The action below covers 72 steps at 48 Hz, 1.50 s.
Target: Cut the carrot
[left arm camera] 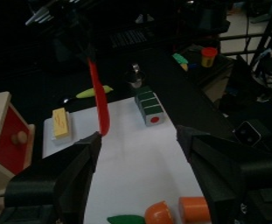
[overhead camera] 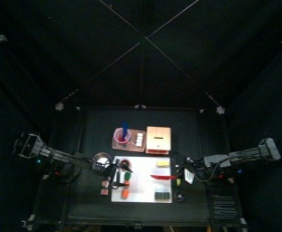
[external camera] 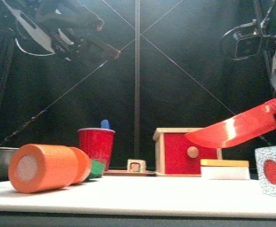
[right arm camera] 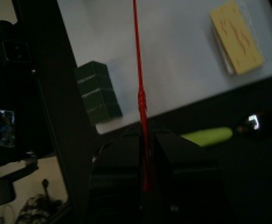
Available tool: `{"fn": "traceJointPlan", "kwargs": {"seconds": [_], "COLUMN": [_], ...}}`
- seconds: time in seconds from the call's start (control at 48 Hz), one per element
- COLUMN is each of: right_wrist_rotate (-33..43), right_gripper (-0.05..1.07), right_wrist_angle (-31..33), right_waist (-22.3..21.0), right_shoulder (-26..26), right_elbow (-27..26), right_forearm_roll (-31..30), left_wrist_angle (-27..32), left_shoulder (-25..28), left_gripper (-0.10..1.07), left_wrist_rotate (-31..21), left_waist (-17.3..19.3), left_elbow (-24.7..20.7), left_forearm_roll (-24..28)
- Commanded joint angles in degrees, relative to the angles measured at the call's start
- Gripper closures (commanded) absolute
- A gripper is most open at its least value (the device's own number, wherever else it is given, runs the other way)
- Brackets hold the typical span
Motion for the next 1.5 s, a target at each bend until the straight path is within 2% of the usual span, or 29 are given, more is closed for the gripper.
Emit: {"fn": "traceJointPlan", "kwargs": {"seconds": [0.0, 0.104, 0.229, 0.438, 0.646, 0.875, 1.021, 1.292, 1.479], "right_wrist_rotate": [6.77, 11.69, 12.04, 12.48, 12.48, 12.66, 12.66, 12.66, 12.66], "right_gripper": [0.59, 0.59, 0.59, 0.58, 0.47, 0.19, 0.06, 0.06, 0.06], "right_wrist_angle": [5.98, 3.43, -3.43, -11.51, -16.26, -18.37, -18.28, -18.54, -20.30], "right_waist": [-0.35, 0.09, 0.88, 0.62, 1.05, 1.32, 1.05, 1.32, 1.32], "right_shoulder": [-1.41, -1.67, -0.70, 4.92, 9.93, 12.13, 12.92, 11.87, 12.04], "right_elbow": [-0.88, -0.26, 0.00, 1.49, 2.81, 4.04, 3.78, 0.79, -2.29], "right_forearm_roll": [-1.23, -4.57, -7.65, -8.00, -7.91, -7.47, -7.91, -11.07, -16.35], "left_wrist_angle": [-0.62, -0.62, -0.62, -0.62, -0.62, -0.62, -0.62, -0.70, -2.02], "left_shoulder": [0.00, 0.62, 1.41, 1.58, 1.49, 0.79, 0.35, -2.55, -5.98], "left_gripper": [-0.02, -0.02, -0.02, -0.02, -0.02, -0.02, -0.02, -0.02, -0.02], "left_wrist_rotate": [-0.09, -0.09, -0.09, -0.09, -0.09, -0.09, -0.09, -0.09, -0.09], "left_waist": [0.09, 0.18, 0.18, 0.18, 0.18, 0.26, 0.18, 0.09, 0.00], "left_elbow": [-0.53, -0.53, -0.53, -0.53, -0.44, 0.44, 1.14, 2.81, 5.27], "left_forearm_roll": [-0.09, -0.09, -0.09, -0.09, -0.09, -0.18, -1.67, -3.52, -5.01]}}
